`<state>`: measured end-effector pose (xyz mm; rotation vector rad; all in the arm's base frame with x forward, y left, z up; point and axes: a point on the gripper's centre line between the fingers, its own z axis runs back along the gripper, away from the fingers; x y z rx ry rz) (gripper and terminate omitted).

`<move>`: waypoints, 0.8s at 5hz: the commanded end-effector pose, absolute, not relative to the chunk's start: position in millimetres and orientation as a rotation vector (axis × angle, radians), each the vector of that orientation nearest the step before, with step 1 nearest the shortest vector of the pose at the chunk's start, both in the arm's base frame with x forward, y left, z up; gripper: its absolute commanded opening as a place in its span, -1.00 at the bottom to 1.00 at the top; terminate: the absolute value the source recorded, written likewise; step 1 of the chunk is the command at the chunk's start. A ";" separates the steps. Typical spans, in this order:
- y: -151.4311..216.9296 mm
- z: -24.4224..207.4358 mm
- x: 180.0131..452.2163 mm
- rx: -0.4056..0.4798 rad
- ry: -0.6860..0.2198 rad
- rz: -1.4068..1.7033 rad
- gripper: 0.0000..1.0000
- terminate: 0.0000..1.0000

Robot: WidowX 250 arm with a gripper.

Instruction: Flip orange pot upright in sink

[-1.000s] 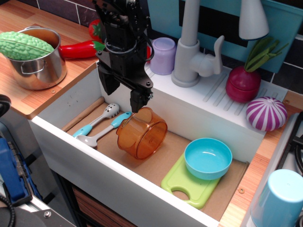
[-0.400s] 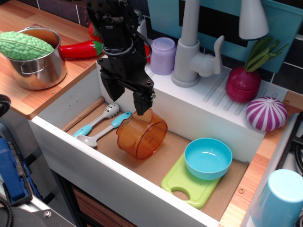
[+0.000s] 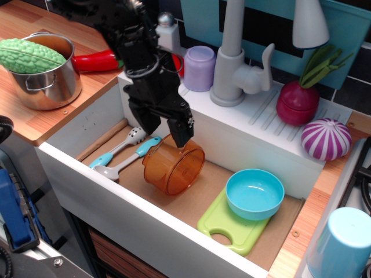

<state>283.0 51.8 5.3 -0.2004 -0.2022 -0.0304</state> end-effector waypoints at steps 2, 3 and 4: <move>32.2 3.5 290.1 -0.270 -0.251 0.022 1.00 -1.00; 16.4 -3.5 290.5 -0.274 -0.251 0.045 -1.00 -1.00; 10.9 -9.1 288.0 -0.285 -0.259 0.058 -1.00 -1.00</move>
